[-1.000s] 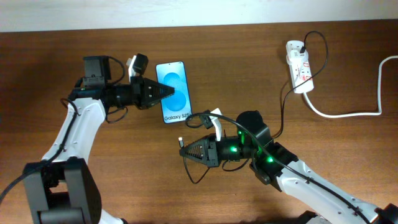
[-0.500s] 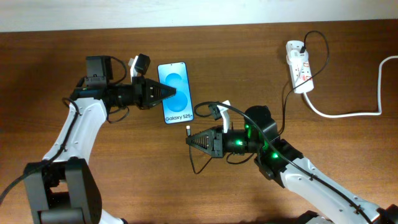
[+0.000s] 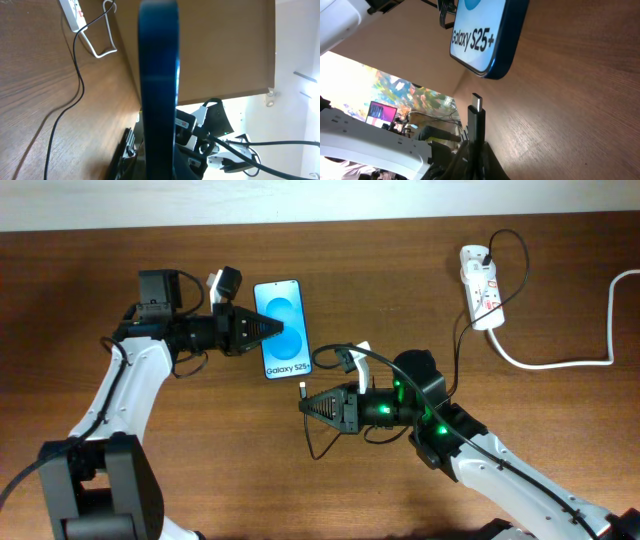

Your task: Plug charger to phone and switch on socket

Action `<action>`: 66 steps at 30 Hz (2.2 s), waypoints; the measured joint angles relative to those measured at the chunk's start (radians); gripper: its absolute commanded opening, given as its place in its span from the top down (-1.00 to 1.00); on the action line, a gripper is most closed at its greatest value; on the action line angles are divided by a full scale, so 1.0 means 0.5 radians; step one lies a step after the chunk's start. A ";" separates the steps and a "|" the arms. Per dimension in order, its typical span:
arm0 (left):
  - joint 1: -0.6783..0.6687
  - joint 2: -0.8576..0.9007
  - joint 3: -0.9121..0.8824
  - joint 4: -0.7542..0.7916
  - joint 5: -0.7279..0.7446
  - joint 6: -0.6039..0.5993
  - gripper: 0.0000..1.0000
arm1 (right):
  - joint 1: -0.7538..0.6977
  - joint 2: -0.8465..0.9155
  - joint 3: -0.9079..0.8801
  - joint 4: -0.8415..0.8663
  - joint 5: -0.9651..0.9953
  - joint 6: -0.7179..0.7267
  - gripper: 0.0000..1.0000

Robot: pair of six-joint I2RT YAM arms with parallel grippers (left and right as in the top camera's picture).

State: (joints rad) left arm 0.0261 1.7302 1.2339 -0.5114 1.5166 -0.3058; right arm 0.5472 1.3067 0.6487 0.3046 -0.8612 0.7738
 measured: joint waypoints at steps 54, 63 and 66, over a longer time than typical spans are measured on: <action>-0.108 0.000 0.000 -0.137 -0.281 0.007 1.00 | 0.000 0.063 0.000 -0.114 -0.011 -0.072 0.91; -0.108 0.000 0.000 -0.137 -0.274 0.007 1.00 | 0.000 0.079 0.000 0.018 -0.052 -0.072 0.91; -0.108 0.000 0.000 -0.136 -0.274 0.007 1.00 | 0.000 0.079 0.000 0.020 -0.054 -0.071 0.92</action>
State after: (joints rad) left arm -0.0277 1.7302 1.2339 -0.5793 1.3796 -0.3023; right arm 0.5472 1.3464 0.6487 0.3145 -0.8883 0.7383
